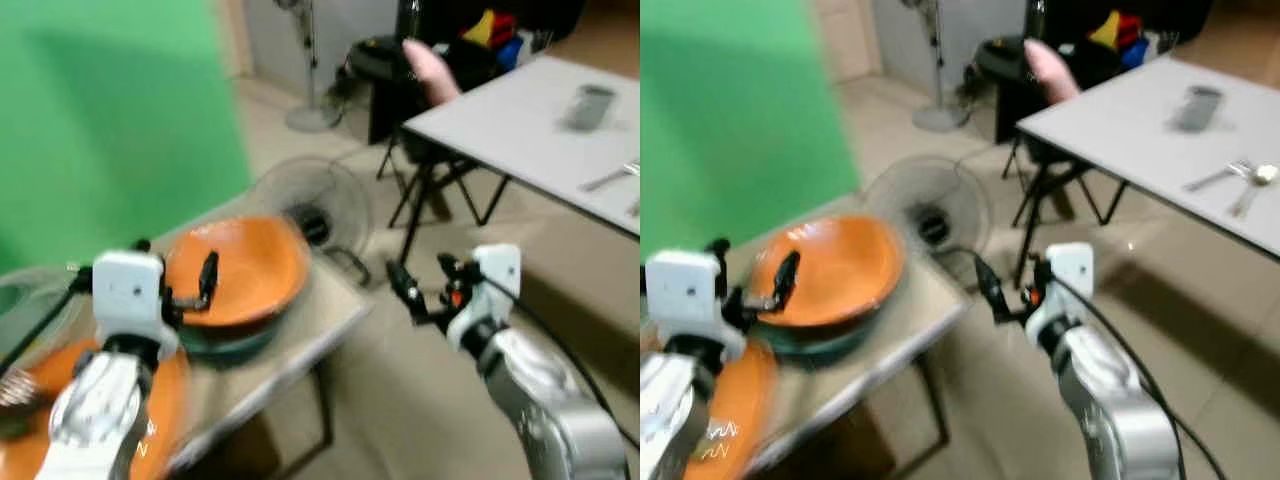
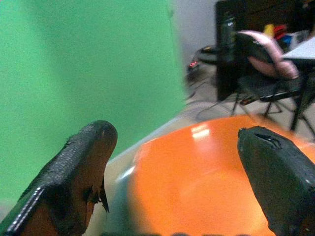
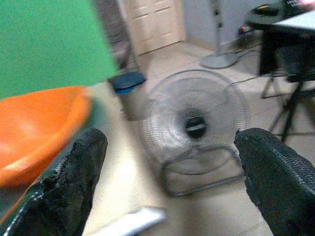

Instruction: Setting the table

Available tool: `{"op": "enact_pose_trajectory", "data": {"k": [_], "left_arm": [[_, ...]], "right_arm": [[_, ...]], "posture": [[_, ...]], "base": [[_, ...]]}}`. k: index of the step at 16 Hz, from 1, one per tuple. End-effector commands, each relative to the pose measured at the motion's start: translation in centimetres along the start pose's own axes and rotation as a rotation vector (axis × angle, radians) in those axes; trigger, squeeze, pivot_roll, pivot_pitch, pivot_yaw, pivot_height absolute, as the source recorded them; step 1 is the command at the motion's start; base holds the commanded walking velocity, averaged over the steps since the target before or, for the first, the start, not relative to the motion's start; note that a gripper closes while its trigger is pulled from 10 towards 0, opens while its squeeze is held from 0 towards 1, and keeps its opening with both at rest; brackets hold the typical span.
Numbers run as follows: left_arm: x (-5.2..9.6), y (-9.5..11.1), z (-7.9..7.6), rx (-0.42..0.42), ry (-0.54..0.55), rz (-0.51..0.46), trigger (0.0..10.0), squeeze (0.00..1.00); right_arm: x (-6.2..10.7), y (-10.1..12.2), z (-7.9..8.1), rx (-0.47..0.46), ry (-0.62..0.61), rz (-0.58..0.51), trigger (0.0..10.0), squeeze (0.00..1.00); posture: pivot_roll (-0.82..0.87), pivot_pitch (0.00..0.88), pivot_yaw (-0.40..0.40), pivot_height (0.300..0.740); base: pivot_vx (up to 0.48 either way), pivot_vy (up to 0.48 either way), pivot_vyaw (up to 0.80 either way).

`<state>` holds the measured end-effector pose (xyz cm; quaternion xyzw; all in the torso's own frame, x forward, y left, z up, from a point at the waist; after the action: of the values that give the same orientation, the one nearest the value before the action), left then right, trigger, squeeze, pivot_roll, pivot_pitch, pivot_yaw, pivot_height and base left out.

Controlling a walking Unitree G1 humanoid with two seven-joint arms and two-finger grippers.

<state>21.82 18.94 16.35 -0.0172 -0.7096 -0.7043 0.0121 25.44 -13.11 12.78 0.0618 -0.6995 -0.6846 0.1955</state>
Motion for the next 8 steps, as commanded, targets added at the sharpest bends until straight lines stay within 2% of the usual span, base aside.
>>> {"op": "enact_pose_trajectory", "data": {"k": [1, 3, 5, 8], "left_arm": [[-0.09, 0.06, 0.13, -0.009, 0.004, 0.005, 10.0, 0.00], [-0.25, 0.21, 0.23, -0.041, 0.009, 0.005, 10.0, 0.00], [-0.42, 0.50, 0.17, -0.038, 0.010, -0.009, 10.0, 0.00], [-0.74, 0.81, 0.31, -0.026, 0.023, -0.022, 10.0, 0.00]], "right_arm": [[-0.17, 0.55, 0.51, 0.000, 0.022, -0.017, 10.0, 0.00], [-0.16, 0.58, 0.52, 0.002, 0.023, -0.020, 10.0, 0.00], [-0.14, 0.57, 0.48, 0.003, 0.024, -0.020, 10.0, 0.00], [-0.16, 0.66, 0.41, 0.006, 0.020, -0.022, 10.0, 0.00]], "posture": [[-0.03, 0.001, 0.059, 0.740], [-0.03, 0.001, 0.058, 0.740], [-0.03, 0.000, 0.056, 0.740], [-0.03, 0.001, 0.056, 0.740]], "base": [[0.000, 0.480, 0.00], [0.000, 0.000, 0.00], [0.000, 0.000, 0.00], [0.000, -0.480, 0.00]]}}
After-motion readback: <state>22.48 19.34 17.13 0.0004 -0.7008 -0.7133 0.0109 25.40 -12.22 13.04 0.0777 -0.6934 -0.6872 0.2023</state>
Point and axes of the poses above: a point about 5 cm out from each wrist's last joint towards the gripper, its own x axis pointing back from the gripper into the wrist, its own y axis along the axis of the wrist's last joint, z = x × y, the point moved 2 cm from there along -x, pointing out of the wrist towards the gripper, and after that the axes turned 11 degrees about x, right-handed, at the moved point
